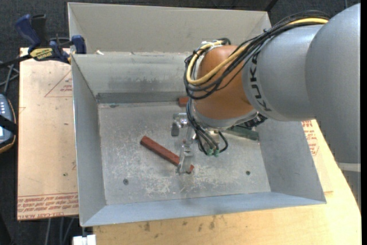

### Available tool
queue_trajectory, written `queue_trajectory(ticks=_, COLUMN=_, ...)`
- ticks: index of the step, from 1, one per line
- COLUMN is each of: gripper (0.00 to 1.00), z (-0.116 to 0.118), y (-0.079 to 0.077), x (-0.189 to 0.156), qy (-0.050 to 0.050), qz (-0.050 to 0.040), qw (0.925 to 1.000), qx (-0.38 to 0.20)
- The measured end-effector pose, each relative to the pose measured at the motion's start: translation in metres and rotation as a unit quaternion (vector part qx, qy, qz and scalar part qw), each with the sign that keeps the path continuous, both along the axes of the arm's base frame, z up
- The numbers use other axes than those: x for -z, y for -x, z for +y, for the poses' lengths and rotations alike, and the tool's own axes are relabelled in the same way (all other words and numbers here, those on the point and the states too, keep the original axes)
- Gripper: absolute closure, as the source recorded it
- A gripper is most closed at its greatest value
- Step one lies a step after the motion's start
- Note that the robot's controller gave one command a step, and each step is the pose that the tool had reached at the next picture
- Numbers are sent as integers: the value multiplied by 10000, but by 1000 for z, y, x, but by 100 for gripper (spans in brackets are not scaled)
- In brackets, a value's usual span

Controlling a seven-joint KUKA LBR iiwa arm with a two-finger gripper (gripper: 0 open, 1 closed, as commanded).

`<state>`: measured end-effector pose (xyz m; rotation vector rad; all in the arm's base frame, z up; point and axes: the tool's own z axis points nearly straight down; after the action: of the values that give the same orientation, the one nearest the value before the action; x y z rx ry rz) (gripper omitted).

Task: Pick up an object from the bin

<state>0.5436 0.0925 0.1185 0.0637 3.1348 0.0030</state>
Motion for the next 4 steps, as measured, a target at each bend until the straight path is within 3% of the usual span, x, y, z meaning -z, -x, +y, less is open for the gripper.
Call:
queue_trajectory(ticks=1, gripper=0, z=6, y=7, x=33, qy=0, qz=29, qw=9936, qx=1129)
queue_trajectory(ticks=2, gripper=100, z=7, y=3, x=48, qy=0, qz=35, qw=9949, qx=1008)
queue_trajectory(ticks=4, gripper=100, z=7, y=4, x=45, qy=0, qz=34, qw=9949, qx=1008)
